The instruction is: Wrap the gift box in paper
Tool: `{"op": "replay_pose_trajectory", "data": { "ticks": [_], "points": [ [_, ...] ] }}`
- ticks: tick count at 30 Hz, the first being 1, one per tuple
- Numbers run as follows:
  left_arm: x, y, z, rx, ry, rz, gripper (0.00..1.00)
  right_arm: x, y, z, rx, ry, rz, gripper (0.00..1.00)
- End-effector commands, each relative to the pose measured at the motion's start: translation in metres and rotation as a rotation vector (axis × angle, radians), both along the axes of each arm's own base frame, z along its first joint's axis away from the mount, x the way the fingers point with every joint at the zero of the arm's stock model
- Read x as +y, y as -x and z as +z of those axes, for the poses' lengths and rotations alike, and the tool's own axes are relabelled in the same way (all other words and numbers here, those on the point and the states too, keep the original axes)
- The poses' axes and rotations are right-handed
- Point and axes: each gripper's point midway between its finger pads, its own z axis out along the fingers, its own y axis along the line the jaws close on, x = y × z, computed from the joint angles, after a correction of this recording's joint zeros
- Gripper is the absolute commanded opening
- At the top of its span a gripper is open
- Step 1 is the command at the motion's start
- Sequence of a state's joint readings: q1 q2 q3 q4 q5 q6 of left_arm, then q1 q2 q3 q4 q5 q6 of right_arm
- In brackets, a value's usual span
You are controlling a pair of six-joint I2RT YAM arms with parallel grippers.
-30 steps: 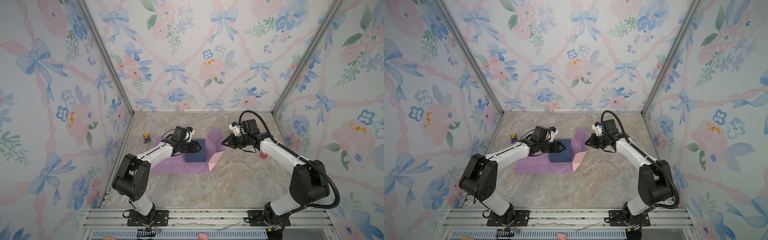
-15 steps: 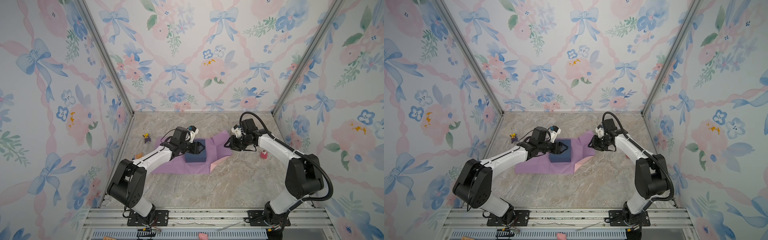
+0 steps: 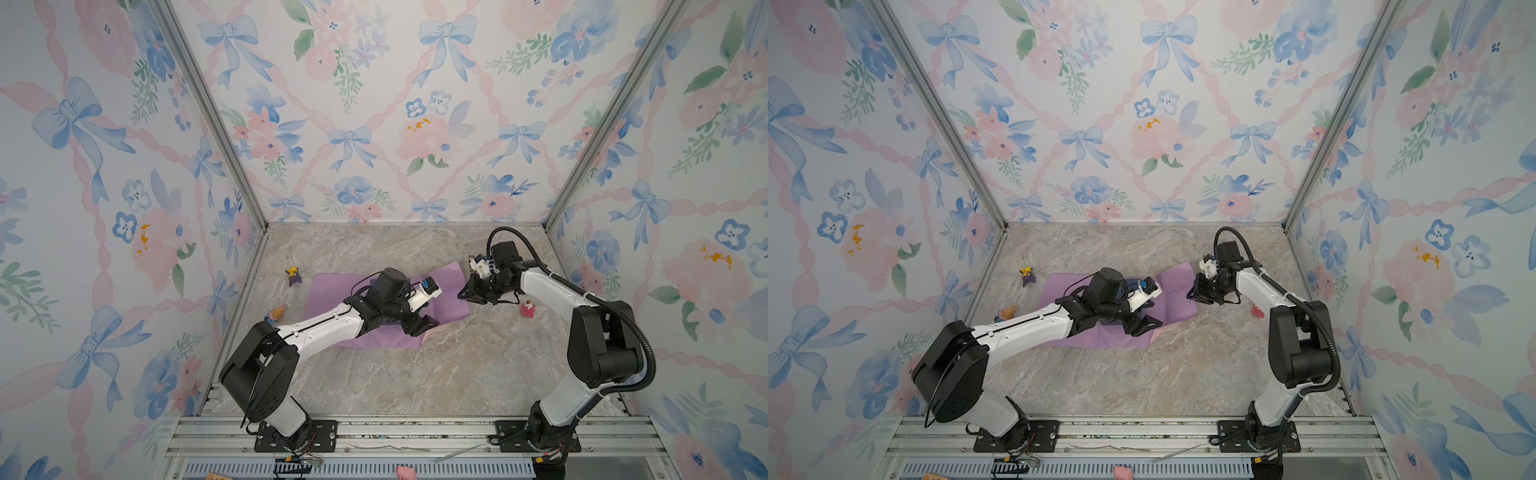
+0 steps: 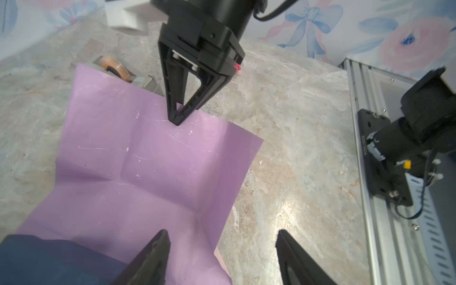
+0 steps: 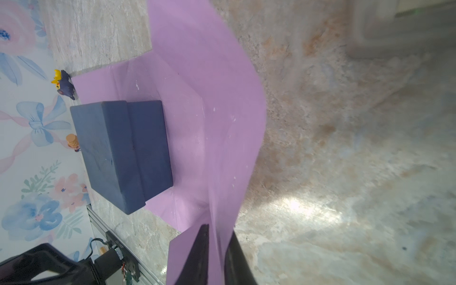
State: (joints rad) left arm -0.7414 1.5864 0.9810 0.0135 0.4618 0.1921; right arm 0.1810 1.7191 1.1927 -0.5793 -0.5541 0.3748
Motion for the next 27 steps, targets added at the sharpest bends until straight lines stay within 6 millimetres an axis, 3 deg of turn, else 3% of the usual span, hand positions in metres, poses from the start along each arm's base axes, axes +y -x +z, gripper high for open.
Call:
{"op": "replay_pose_trajectory", "data": {
  "ticks": [1, 9, 18, 27],
  "points": [
    [-0.007, -0.004, -0.022, -0.085, -0.08, -0.063, 0.72, 0.002, 0.003, -0.007, 0.016, -0.036, 0.013, 0.12],
    [-0.015, -0.001, -0.07, -0.053, -0.214, -0.049, 0.73, 0.001, 0.003, -0.008, 0.018, -0.054, 0.011, 0.06],
    [-0.025, 0.002, -0.092, -0.029, -0.257, -0.062, 0.74, -0.006, 0.005, -0.01, 0.022, -0.061, -0.006, 0.05],
    [-0.029, 0.037, -0.112, 0.034, -0.261, -0.174, 0.71, -0.004, 0.002, -0.012, 0.031, -0.095, -0.03, 0.04]
  ]
}}
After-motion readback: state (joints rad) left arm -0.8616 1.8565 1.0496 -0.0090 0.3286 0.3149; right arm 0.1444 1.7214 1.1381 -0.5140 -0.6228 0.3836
